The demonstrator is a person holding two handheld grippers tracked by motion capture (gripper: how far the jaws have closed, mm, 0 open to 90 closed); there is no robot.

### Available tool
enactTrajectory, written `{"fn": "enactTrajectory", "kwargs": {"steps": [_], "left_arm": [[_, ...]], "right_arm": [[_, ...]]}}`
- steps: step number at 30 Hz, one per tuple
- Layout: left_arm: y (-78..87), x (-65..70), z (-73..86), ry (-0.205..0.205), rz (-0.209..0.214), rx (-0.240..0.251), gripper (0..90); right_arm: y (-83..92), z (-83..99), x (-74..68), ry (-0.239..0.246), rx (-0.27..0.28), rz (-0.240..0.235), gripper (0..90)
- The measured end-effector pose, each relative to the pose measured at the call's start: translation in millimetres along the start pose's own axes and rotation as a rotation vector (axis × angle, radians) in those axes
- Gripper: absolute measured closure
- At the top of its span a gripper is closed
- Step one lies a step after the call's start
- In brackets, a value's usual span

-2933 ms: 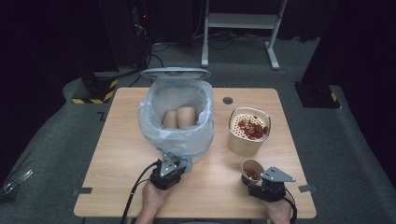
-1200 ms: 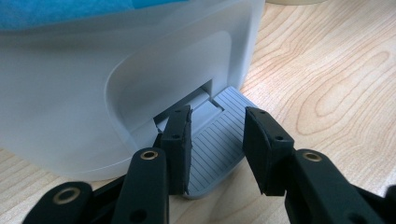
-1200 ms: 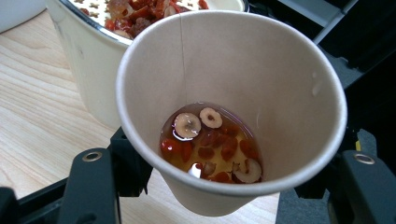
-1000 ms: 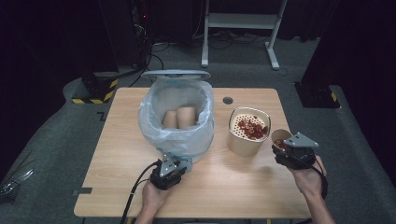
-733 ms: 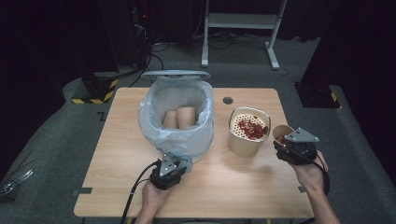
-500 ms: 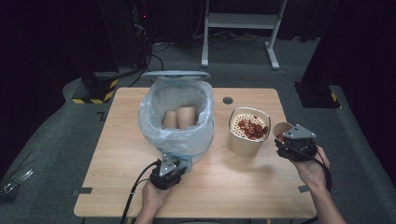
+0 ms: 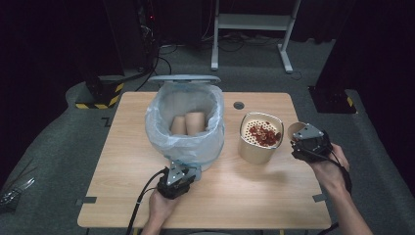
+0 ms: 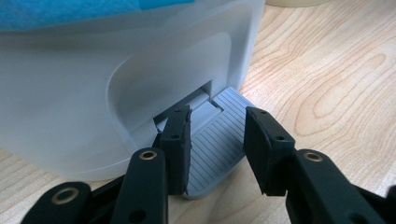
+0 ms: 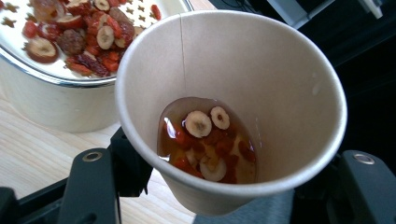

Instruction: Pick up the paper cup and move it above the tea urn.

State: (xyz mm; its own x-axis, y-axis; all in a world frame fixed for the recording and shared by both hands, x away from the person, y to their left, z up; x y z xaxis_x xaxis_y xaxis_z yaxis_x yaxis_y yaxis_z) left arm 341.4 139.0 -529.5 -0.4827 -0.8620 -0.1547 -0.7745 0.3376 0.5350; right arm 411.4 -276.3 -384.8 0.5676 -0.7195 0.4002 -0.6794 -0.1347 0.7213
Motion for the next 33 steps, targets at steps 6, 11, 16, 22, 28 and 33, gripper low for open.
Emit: {"fn": "enactTrajectory", "kwargs": {"steps": [6,11,16,22,28,33], "left_arm": [[-0.1,0.2,-0.1,-0.003,0.0,-0.001,61.7],[-0.1,0.1,0.0,-0.002,0.0,-0.001,61.7],[-0.1,-0.1,0.0,0.001,0.0,0.0,61.7],[0.0,-0.4,0.1,0.004,0.003,0.0,61.7],[0.1,-1.3,-0.1,-0.004,-0.006,0.003,61.7],[0.1,-1.5,-0.1,-0.001,-0.004,0.005,61.7]], "right_arm": [[-0.9,-9.3,-0.4,0.062,-0.037,0.033,35.7],[-1.8,-18.8,-1.0,0.098,-0.059,0.054,35.6],[-2.5,-26.0,-1.7,0.12,-0.079,0.062,35.6],[-6.1,-32.8,-1.8,0.146,-0.117,0.074,35.6],[-9.5,-38.2,-2.9,0.194,-0.156,0.095,35.6],[-10.8,-45.0,-6.8,0.223,-0.188,0.114,35.6]]}}
Point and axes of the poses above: each handheld gripper's, and its own axes: y roughly backward along the jaws, z roughly out of its underside, x roughly to its right, the point moved 1 cm from there along -y, roughly forward along the jaws, and after that the axes turned 12 degrees about -z, right-handed, at the moved point
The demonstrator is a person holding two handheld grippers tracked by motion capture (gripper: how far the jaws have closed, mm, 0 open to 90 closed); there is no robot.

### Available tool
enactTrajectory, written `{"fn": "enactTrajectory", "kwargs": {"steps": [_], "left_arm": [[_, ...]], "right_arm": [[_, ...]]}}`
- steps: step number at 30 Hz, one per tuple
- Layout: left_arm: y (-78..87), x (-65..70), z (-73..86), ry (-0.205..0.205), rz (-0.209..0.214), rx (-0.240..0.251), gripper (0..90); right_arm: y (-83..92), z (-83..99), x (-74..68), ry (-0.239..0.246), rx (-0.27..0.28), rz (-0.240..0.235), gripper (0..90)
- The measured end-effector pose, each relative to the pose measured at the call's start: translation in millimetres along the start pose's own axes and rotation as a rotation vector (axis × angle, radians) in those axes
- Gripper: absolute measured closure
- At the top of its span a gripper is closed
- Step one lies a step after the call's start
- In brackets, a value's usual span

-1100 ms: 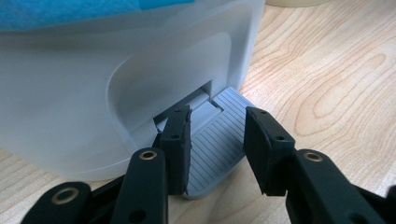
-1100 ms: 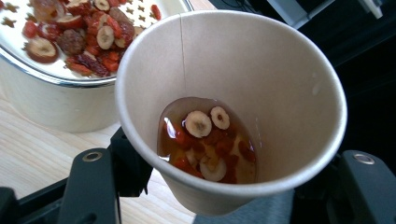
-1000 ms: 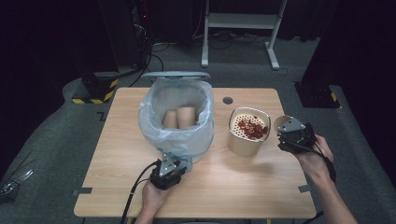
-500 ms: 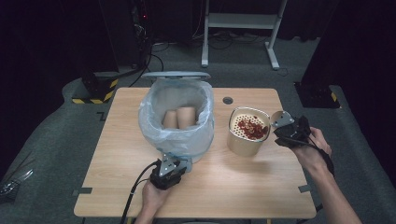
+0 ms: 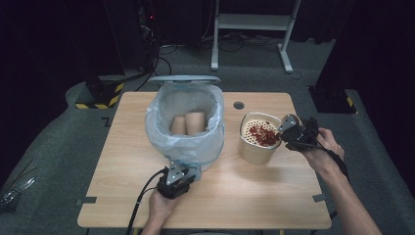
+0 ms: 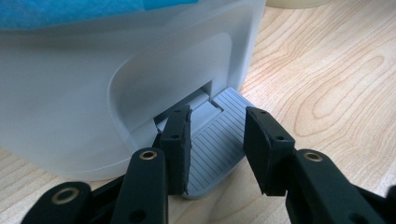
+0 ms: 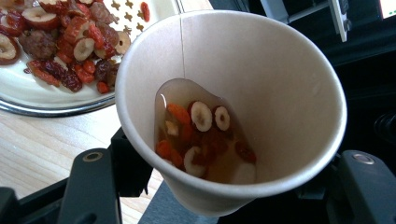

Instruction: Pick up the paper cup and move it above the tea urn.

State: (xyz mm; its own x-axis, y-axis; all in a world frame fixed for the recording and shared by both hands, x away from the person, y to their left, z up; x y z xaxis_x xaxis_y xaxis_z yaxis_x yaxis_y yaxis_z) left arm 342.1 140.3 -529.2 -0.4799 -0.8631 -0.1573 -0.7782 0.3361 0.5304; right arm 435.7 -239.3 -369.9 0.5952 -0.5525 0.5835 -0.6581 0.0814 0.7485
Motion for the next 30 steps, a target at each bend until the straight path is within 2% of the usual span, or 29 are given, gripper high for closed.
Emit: {"fn": "enactTrajectory", "kwargs": {"steps": [10,16,30], "left_arm": [[0.3,-0.6,0.0,0.001,0.004,-0.002,61.7],[0.3,-0.6,0.0,0.001,0.004,-0.002,61.8],[0.4,-0.6,0.0,0.001,0.004,-0.002,61.7]], "right_arm": [[-0.6,-6.0,-0.5,0.035,-0.034,0.015,35.6],[-0.9,-8.2,-0.6,0.073,-0.052,0.03,35.6],[-0.8,-11.2,-1.3,0.1,-0.077,0.051,35.7]]}}
Point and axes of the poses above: each handheld gripper's, and its own axes: y roughly backward along the jaws, z roughly out of its underside, x roughly to its right, the point moved 1 cm from there along -y, roughly forward along the jaws, and after that the axes turned 12 degrees about -z, right-handed, at the moved point
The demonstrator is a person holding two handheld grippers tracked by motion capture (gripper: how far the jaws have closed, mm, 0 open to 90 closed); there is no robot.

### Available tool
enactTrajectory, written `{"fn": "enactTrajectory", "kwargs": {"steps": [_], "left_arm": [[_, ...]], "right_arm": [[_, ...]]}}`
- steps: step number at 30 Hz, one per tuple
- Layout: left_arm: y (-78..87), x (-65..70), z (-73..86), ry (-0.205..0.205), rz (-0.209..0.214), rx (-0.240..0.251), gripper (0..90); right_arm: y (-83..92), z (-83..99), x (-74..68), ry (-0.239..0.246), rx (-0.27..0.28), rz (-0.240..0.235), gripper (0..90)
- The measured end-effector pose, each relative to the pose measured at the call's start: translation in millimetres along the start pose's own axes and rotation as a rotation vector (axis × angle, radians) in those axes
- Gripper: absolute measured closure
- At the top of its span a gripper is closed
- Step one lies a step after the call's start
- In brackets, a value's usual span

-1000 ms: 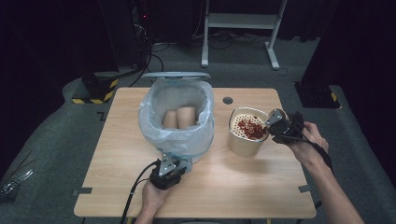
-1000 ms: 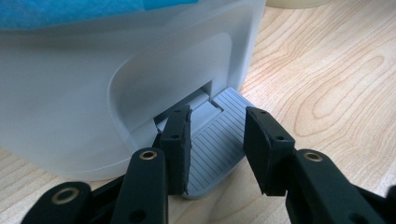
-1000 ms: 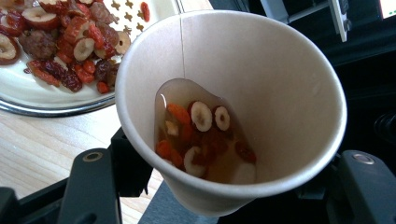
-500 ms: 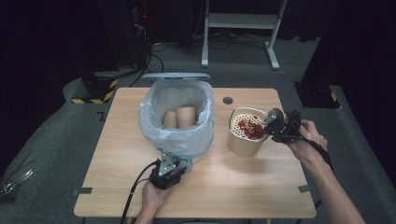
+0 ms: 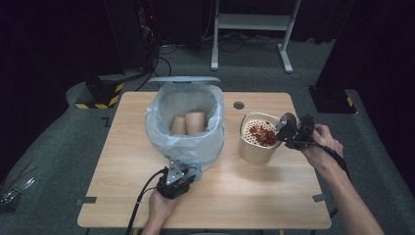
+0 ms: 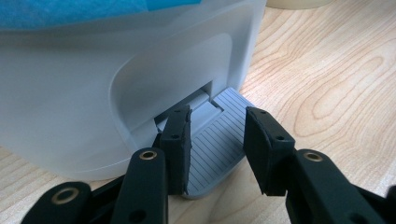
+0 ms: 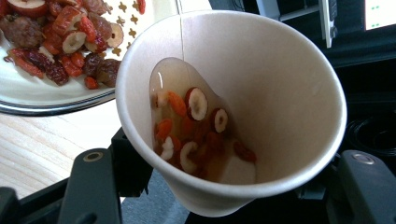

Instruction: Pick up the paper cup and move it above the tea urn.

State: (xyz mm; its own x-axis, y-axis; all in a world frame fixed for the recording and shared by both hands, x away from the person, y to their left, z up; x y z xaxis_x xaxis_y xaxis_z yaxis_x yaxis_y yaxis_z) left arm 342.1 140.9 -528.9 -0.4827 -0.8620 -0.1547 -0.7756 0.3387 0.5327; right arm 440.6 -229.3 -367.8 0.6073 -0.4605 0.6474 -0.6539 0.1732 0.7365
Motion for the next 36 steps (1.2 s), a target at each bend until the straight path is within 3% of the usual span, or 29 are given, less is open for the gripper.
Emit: {"fn": "enactTrajectory", "kwargs": {"steps": [21,25,30,32,35,36], "left_arm": [[0.1,-0.3,0.2,0.003,-0.001,0.0,61.7],[0.1,-0.4,0.2,0.006,-0.001,0.002,61.7],[0.1,-0.4,0.2,0.006,-0.001,0.002,61.7],[0.2,-0.4,0.2,0.006,-0.001,0.002,61.7],[0.2,-0.4,0.2,0.006,-0.001,0.002,61.7],[0.2,-0.4,0.2,0.006,-0.001,0.002,61.7]], "right_arm": [[-4.5,-11.8,-4.6,0.098,-0.077,0.06,35.8],[-6.4,-14.9,-7.3,0.148,-0.108,0.091,35.8],[-8.1,-17.4,-10.5,0.178,-0.131,0.123,35.8],[-8.0,-20.0,-11.5,0.212,-0.149,0.14,35.9],[-8.8,-26.3,-17.4,0.293,-0.187,0.217,36.1],[-8.8,-26.3,-17.4,0.293,-0.187,0.217,36.1]]}}
Point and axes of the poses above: each handheld gripper's, and its own axes: y roughly backward along the jaws, z roughly out of its underside, x roughly to its right, the point moved 1 cm from there along -y, roughly forward along the jaws, and after that the axes turned 12 degrees about -z, right-handed, at the moved point
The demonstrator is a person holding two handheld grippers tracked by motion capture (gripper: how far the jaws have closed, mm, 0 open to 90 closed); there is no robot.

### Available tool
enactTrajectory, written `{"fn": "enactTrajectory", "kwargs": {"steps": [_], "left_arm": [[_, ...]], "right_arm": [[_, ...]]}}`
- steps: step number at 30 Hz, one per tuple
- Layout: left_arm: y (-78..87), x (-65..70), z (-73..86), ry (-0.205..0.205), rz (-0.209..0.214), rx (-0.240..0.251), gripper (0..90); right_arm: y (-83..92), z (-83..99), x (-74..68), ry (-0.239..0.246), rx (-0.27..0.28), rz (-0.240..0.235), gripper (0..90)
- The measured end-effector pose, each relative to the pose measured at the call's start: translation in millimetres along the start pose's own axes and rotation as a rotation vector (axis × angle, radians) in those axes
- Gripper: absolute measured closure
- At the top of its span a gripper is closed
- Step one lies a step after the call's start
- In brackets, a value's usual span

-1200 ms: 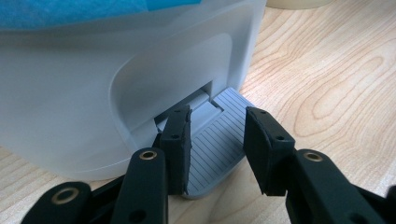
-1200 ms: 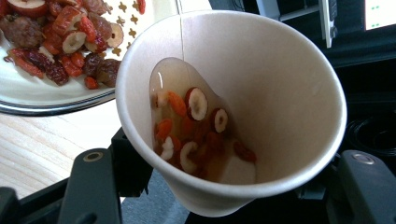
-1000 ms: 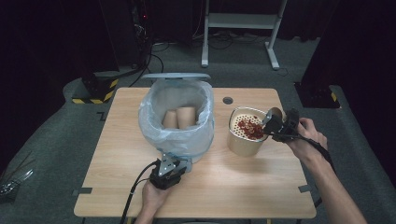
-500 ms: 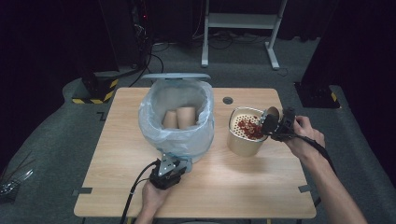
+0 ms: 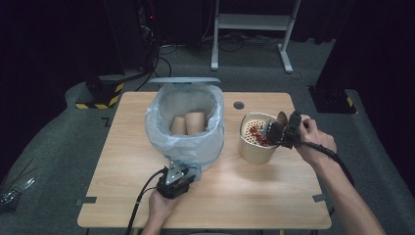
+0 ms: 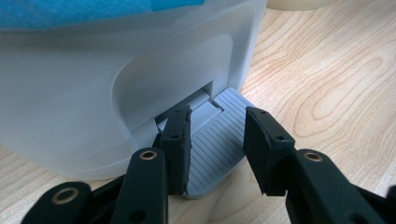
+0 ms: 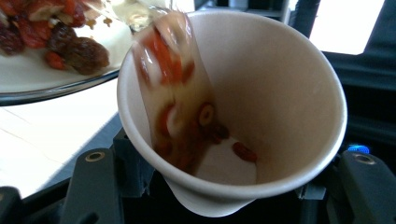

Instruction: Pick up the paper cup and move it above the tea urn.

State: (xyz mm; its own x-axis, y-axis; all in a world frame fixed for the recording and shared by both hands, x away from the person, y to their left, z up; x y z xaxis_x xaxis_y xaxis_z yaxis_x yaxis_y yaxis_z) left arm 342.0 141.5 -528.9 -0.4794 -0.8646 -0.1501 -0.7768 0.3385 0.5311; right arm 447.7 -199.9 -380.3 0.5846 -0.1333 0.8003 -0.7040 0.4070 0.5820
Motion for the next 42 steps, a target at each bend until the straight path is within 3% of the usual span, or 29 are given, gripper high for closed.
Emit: {"fn": "enactTrajectory", "kwargs": {"steps": [1,4,5,7,11,20,23,25,26,27,28,31,33,34,35,36,40,41,42], "left_arm": [[0.0,0.0,0.0,0.0,0.0,0.0,61.7],[-0.2,0.4,0.1,0.007,0.008,0.0,61.7],[-0.2,0.4,0.2,0.007,0.009,0.0,61.7],[-0.1,0.2,0.2,0.006,0.009,0.0,61.7],[-0.1,0.2,0.2,0.006,0.008,0.0,61.7],[-0.1,0.3,0.2,0.006,0.009,0.001,61.7],[-0.1,0.3,0.2,0.006,0.009,0.0,61.7],[0.0,0.3,0.2,0.005,0.008,0.0,61.7],[0.0,0.4,0.1,0.004,0.008,0.0,61.7],[0.1,0.0,0.0,-0.001,0.0,0.0,61.7],[0.1,0.0,0.0,-0.001,0.0,0.0,61.7],[0.2,0.0,0.0,-0.003,0.0,0.0,61.6],[0.2,0.0,0.1,-0.002,0.001,0.001,61.5],[0.2,0.0,0.1,-0.002,0.001,0.001,61.5],[0.2,0.0,0.0,-0.001,0.0,0.001,61.6],[0.2,0.0,0.0,-0.001,0.0,0.001,61.5],[0.2,0.0,0.1,-0.002,0.0,0.002,61.4],[0.2,0.0,0.0,-0.001,0.0,0.001,61.5],[0.2,0.0,0.0,-0.001,0.0,0.001,61.5]], "right_arm": [[0.2,-4.8,-4.0,0.059,-0.04,0.071,36.2],[0.1,-8.2,-6.7,0.093,-0.066,0.107,36.4],[-0.7,-10.8,-9.3,0.132,-0.083,0.15,36.7],[-1.0,-12.5,-12.0,0.171,-0.115,0.191,37.0],[-3.1,-13.1,-15.2,0.208,-0.153,0.234,37.4],[-7.0,-9.2,-16.9,0.255,-0.201,0.265,38.3],[2.8,-14.4,-17.2,0.244,-0.166,0.282,38.6],[6.7,-18.3,-20.2,0.269,-0.148,0.297,39.2],[2.8,-18.0,-21.6,0.294,-0.172,0.291,39.5],[-3.0,-14.7,-21.0,0.29,-0.211,0.283,40.3],[-0.4,-14.0,-19.9,0.273,-0.197,0.287,40.7],[10.0,-16.5,-22.9,0.284,-0.15,0.322,41.7],[2.1,-14.4,-21.2,0.308,-0.214,0.303,41.7],[2.1,-14.4,-21.2,0.308,-0.214,0.303,41.7],[5.6,-13.1,-20.0,0.273,-0.18,0.308,42.2],[9.5,-13.6,-20.5,0.27,-0.154,0.308,42.6],[4.9,-11.0,-19.9,0.274,-0.183,0.297,43.2],[9.7,-9.2,-18.1,0.244,-0.152,0.305,43.7],[9.7,-9.2,-18.1,0.244,-0.152,0.305,43.7]]}}
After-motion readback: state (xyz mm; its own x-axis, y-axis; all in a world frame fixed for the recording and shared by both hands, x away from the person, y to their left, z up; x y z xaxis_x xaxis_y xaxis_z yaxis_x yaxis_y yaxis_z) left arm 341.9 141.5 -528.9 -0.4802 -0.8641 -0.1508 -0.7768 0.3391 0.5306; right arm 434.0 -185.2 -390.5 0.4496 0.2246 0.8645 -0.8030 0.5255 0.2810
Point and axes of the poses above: each handheld gripper's, and its own axes: y roughly backward along the jaws, z roughly out of its underside, x roughly to its right, the point moved 1 cm from there along -y, roughly forward along the jaws, and after that the axes turned 12 degrees about -z, right-handed, at the moved point
